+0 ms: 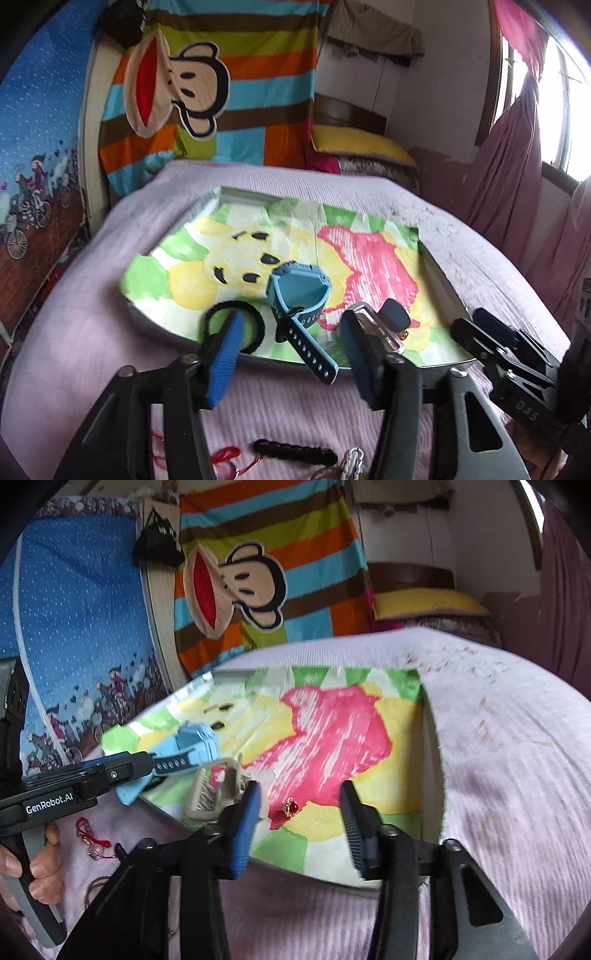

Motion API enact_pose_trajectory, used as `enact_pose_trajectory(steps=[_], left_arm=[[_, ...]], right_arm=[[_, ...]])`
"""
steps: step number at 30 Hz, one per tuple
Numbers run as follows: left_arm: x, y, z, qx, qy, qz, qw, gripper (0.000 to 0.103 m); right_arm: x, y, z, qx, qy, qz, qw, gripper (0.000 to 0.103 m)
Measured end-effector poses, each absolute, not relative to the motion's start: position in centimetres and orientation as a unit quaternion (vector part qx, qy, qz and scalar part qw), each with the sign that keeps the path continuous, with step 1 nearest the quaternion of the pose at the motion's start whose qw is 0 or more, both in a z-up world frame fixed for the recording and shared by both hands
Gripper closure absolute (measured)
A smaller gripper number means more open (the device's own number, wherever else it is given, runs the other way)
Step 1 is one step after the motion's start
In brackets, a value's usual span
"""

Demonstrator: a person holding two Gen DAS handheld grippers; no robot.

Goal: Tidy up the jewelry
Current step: 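Carry watch and earring into the grey tray and open both grippers, then withdraw both grippers from the tray back toward the remaining jewelry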

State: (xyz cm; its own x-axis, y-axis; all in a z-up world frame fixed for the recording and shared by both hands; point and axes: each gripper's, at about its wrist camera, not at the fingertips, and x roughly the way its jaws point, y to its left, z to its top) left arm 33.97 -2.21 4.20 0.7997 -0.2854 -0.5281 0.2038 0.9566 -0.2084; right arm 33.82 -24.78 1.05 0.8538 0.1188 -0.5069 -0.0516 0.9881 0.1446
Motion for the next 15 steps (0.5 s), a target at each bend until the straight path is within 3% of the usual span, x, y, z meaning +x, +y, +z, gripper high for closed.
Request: enact_pose_trajectory(steps=[5, 9, 12, 15], left_arm=[[31.5, -0.8, 5.2, -0.075, 0.253, -0.118, 0.957, 0.022], [29.2, 0.5, 5.6, -0.080, 0.224, -0.105, 0.966, 0.003], [27.7, 1.4, 5.6, -0.080, 0.209, -0.101, 0.969, 0.001], [26.2, 2.1, 5.6, -0.080, 0.198, -0.097, 0.972, 0.000]], right_arm=[[30.9, -24.9, 2.6, 0.063, 0.222, 0.041, 0.972, 0.041], [28.4, -24.7, 3.4, 0.060, 0.189, 0.042, 0.979, 0.023], [26.4, -24.3, 4.0, 0.057, 0.163, 0.047, 0.984, 0.010], [24.5, -23.9, 4.6, 0.055, 0.144, 0.047, 0.987, 0.006]])
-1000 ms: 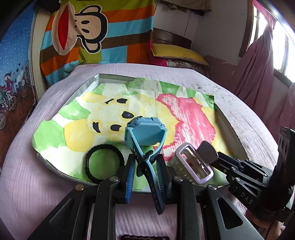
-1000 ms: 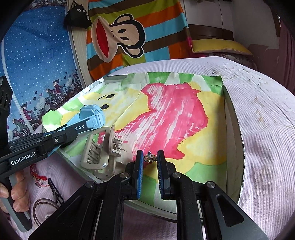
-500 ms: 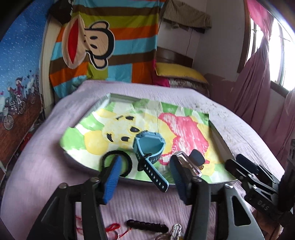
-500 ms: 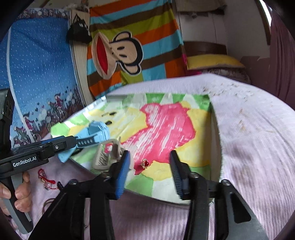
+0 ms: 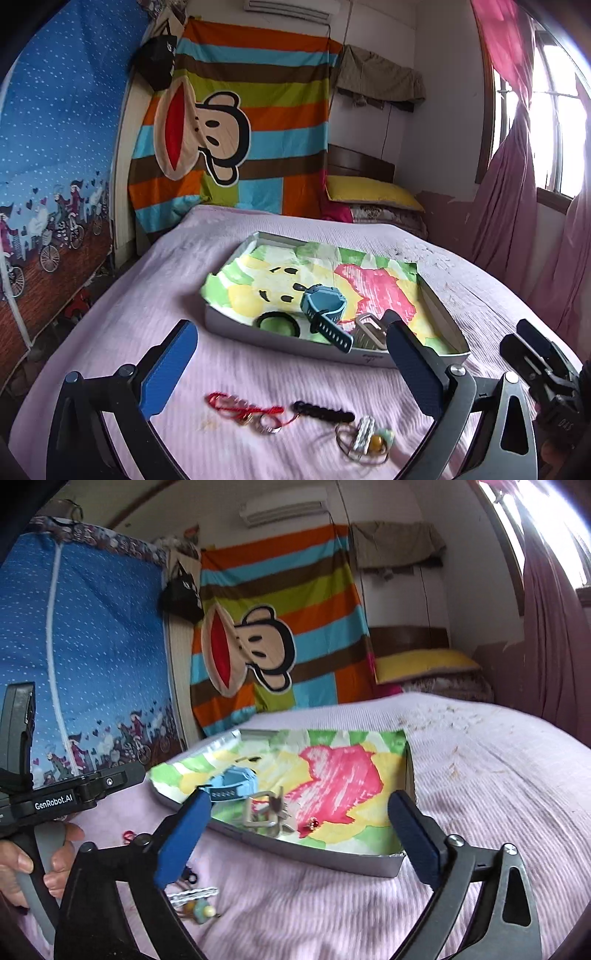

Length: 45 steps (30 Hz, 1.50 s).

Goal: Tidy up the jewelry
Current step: 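Withdraw both grippers from the tray back toward the remaining jewelry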

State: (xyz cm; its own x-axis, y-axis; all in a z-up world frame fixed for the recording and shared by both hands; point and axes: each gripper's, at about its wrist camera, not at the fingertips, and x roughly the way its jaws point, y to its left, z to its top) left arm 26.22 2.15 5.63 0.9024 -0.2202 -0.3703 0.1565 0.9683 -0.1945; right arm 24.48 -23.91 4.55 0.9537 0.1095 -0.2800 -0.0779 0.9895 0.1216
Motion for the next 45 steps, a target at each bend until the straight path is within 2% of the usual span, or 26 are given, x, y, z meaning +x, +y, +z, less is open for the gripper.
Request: enact_pose_trajectory(steps=[2, 12, 20, 45], left_arm=[[25.4, 2.6, 5.7, -0.080, 0.193, -0.095, 0.973, 0.000], [21.2, 4.3, 5.0, -0.047, 0.168, -0.084, 0.981, 0.000], [19.4, 5.8, 3.7, -0.033, 0.174, -0.083, 0.981, 0.000], [22.3, 6.8, 0.2, -0.024, 0.274, -0.098, 0.956, 0.002]], right_arm=[[23.1, -23.6, 4.9, 0.054, 0.131, 0.050, 0.989, 0.001], [18.0, -22.1, 5.9, 0.051, 0.092, 0.046, 0.993, 0.001], [15.8, -20.6, 5.4, 0.040, 0.094, 0.049, 0.994, 0.001], [18.7, -18.6, -0.1, -0.005, 0.229, 0.057, 0.972, 0.001]])
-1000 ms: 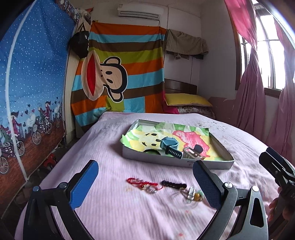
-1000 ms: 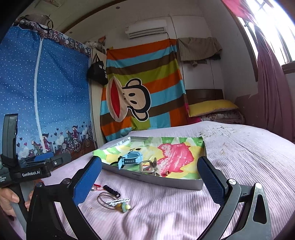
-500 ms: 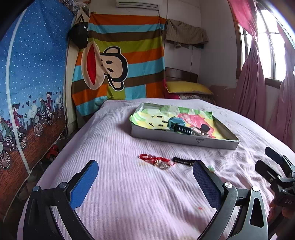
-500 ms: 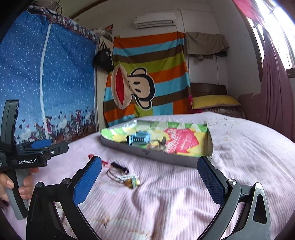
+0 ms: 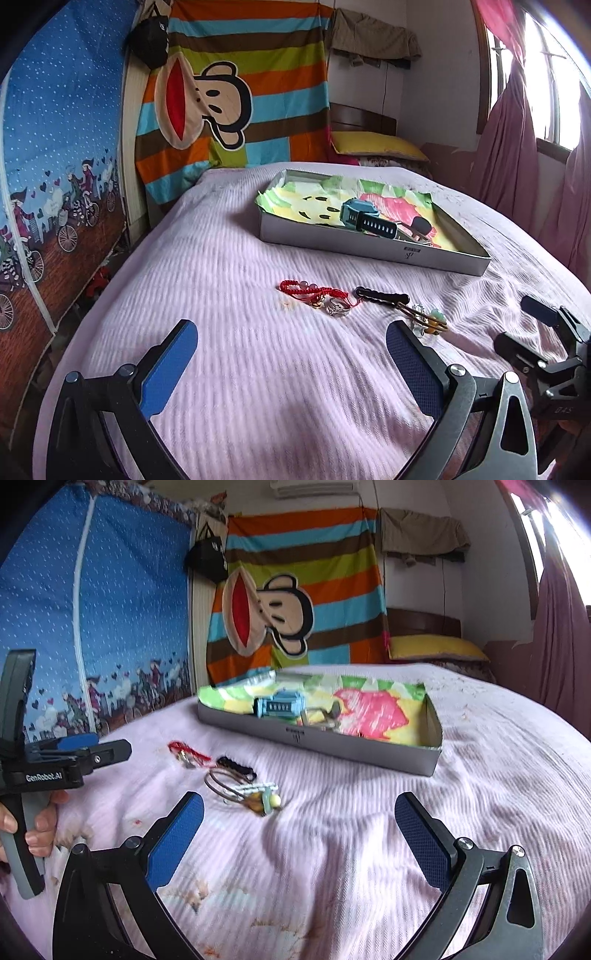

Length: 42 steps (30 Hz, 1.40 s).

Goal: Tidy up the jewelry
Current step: 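Withdraw both grippers from the tray back toward the remaining jewelry, then grasp the small gold earring beside the red bead bracelet with the left gripper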

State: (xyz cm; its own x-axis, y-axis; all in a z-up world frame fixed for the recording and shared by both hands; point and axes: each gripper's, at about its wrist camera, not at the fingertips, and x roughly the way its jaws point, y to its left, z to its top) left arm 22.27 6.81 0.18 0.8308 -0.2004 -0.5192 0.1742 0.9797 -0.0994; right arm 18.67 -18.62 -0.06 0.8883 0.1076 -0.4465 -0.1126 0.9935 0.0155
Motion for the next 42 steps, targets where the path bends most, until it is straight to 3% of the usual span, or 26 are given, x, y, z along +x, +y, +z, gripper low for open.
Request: enact_pose_trajectory(steps=[6, 10, 15, 21, 28, 31, 37, 42], left_arm=[[23.8, 6.3, -0.5, -0.022, 0.304, -0.114, 0.946, 0.029], [24.7, 5.6, -0.6, -0.019, 0.316, -0.132, 0.939, 0.042], [26.9, 5.1, -1.2, -0.025, 0.353, -0.156, 0.922, 0.063], [28.7, 5.3, -1.9, -0.051, 0.376, -0.161, 0.911, 0.074], [29.8, 4.4, -2.3, -0.039, 0.386, -0.160, 0.908, 0.078], [30.0, 4.1, -2.5, -0.035, 0.393, -0.154, 0.906, 0.091], [29.2, 3.7, -2.5, -0.028, 0.389, -0.166, 0.906, 0.091], [28.4, 3.4, -2.5, -0.026, 0.388, -0.170, 0.905, 0.091]], right_arm=[[21.0, -18.3, -1.0, -0.012, 0.279, 0.067, 0.958, 0.003], [22.7, -18.3, -1.6, -0.006, 0.311, 0.082, 0.947, 0.022], [24.4, -17.5, -2.4, -0.010, 0.337, 0.102, 0.936, 0.032], [25.9, -16.4, -3.0, -0.015, 0.358, 0.126, 0.925, 0.046], [27.1, -15.6, -3.8, -0.017, 0.374, 0.144, 0.916, 0.059], [27.6, -15.5, -3.9, -0.015, 0.378, 0.150, 0.914, 0.064], [27.8, -15.7, -4.1, -0.001, 0.378, 0.157, 0.912, 0.075], [28.2, -16.1, -4.4, 0.012, 0.381, 0.165, 0.910, 0.076]])
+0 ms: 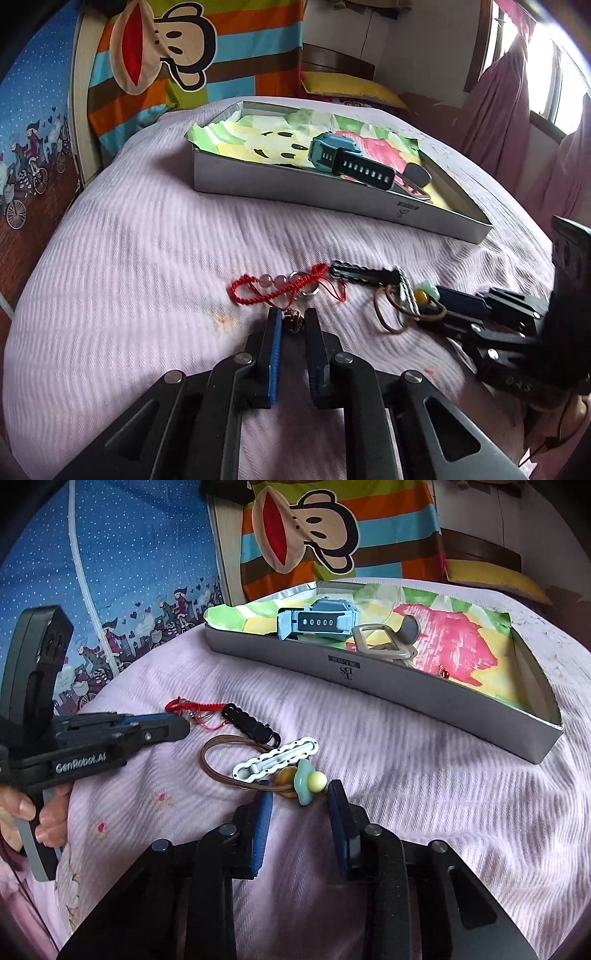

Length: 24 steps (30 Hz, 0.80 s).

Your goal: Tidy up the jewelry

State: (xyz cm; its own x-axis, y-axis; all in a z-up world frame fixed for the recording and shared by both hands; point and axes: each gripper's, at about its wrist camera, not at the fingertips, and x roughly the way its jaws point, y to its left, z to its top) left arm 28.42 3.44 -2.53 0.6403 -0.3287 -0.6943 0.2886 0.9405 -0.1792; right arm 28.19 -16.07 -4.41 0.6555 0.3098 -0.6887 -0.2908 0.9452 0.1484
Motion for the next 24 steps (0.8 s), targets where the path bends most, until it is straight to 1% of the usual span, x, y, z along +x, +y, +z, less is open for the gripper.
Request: enact_pose_trajectory(steps=[9, 11, 13, 24], left_arm=[[27.2, 3.1, -2.6, -0.019, 0.384, -0.175, 0.906, 0.091], [27.1, 3.0, -2.6, -0.020, 0.382, -0.175, 0.907, 0.091], [26.9, 3.1, -2.6, -0.020, 0.381, -0.175, 0.908, 0.091], [25.9, 3.0, -2.5, -0.026, 0.371, -0.178, 0.911, 0.091]], right_arm=[[29.3, -15.7, -4.5, 0.009, 0.384, 0.179, 0.906, 0.076], [29.1, -15.6, -4.5, 0.005, 0.381, 0.179, 0.907, 0.081], [29.0, -15.5, -4.5, 0.004, 0.378, 0.180, 0.908, 0.098], [28.5, -16.3, -4.4, 0.022, 0.363, 0.178, 0.914, 0.098]])
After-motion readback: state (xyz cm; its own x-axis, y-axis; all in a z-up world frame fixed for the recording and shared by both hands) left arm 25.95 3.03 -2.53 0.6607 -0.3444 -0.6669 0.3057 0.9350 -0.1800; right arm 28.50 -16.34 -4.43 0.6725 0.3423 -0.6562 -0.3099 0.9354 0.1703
